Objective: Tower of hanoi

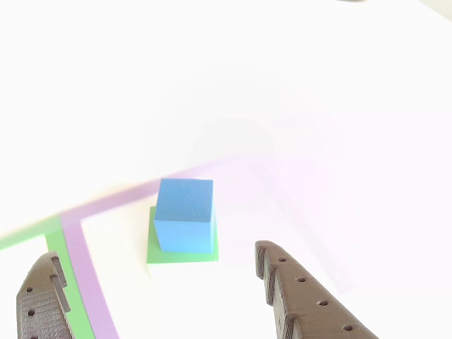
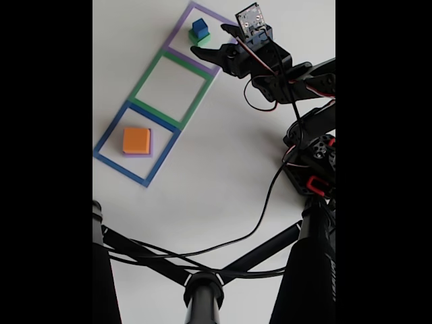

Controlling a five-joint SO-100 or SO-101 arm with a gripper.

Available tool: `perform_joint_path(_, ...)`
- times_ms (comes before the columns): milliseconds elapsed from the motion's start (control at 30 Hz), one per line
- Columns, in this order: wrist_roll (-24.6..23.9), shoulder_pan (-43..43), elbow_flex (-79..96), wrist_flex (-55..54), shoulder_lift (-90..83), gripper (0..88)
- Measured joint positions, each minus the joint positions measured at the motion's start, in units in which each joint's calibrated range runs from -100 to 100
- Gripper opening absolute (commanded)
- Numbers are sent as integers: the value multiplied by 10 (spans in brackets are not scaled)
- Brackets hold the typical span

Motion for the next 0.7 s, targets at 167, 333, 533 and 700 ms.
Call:
perform_joint_path(167, -303, -114, 96, 117, -113, 1)
perform_joint_path(333, -1261, -251, 144, 513, -525, 1)
perform_joint_path(533, -1663, -262, 148, 999, -854, 1)
perform_joint_path(700, -1687, -260, 148, 1069, -876, 1)
